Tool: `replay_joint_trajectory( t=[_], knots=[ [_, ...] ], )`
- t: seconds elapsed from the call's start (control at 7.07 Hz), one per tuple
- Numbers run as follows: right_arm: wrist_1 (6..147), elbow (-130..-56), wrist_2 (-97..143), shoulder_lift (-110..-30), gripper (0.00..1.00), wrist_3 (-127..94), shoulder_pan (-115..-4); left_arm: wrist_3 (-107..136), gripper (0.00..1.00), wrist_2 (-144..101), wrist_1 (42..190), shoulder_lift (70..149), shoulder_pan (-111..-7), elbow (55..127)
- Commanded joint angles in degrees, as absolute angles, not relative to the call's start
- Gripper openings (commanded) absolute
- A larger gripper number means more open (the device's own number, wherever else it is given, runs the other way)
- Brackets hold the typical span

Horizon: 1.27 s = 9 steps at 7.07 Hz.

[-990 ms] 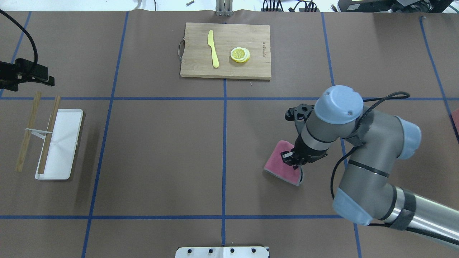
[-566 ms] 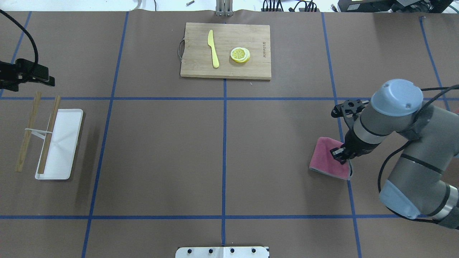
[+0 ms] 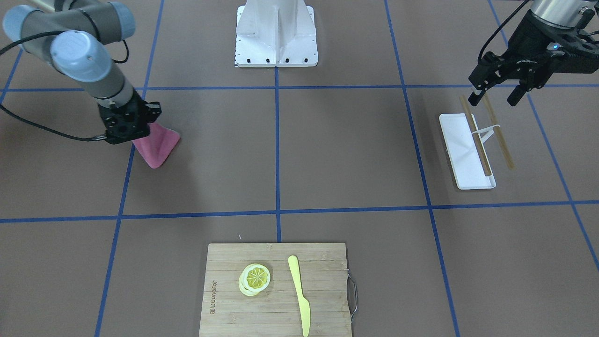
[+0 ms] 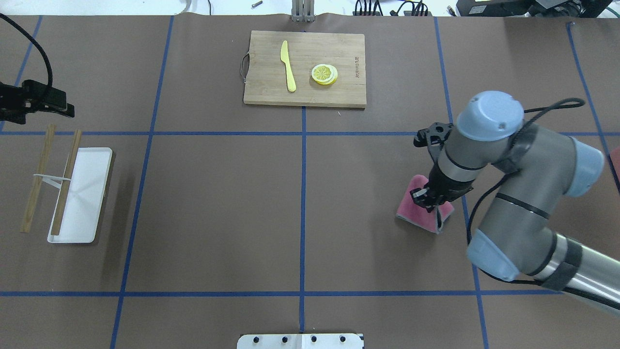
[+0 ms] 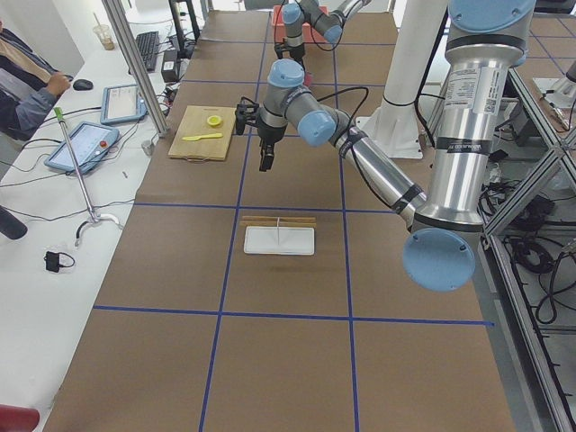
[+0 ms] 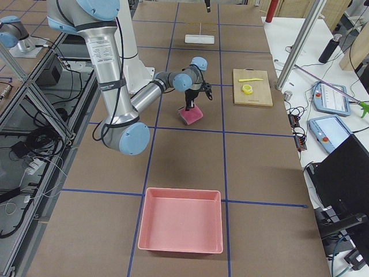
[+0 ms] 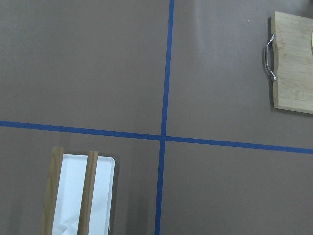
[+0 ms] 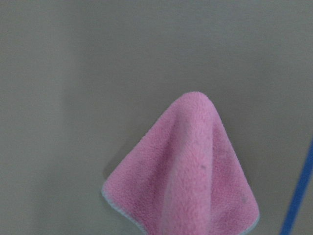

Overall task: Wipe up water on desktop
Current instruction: 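Wipe the cloth back toward the center and around with the right gripper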

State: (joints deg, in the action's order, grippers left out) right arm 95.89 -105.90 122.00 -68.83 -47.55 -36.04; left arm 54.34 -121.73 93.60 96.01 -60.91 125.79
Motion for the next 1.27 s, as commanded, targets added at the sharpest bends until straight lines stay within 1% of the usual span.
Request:
replay_joint_trajectory(
  t=[0.0, 0.28, 0.57, 0.71, 0.85, 0.99, 1.13],
  knots=[
    [95.4, -101.3, 121.1, -59.4, 0.00, -58.1, -30.5, 54.1, 0.97, -121.7, 93.6, 95.9, -60.9, 125.6],
    [95.1, -97.8, 119.9, -52.4, 0.00, -65.8, -26.6, 54.0, 0.97, -121.7, 93.6, 96.0, -60.9, 125.4],
    [93.2, -100.3, 120.5, -52.3, 0.00, -66.9, -28.5, 54.1, 0.97, -121.7, 93.6, 96.2, -60.8, 125.5],
    [93.9, -104.7, 121.8, -53.3, 0.00, -66.9, -31.8, 54.3, 0.97, -121.7, 93.6, 96.2, -60.9, 125.8],
    [96.3, -112.9, 122.3, -57.9, 0.00, -66.3, -35.6, 54.4, 0.97, -121.7, 93.6, 96.1, -60.9, 125.9],
    [96.7, -120.2, 122.3, -64.7, 0.00, -64.0, -40.4, 54.2, 0.97, -121.8, 93.6, 96.1, -60.9, 125.6],
    [96.9, -121.8, 122.7, -68.2, 0.00, -56.2, -44.8, 53.8, 0.97, -121.8, 93.7, 96.0, -60.9, 125.4]
  ],
)
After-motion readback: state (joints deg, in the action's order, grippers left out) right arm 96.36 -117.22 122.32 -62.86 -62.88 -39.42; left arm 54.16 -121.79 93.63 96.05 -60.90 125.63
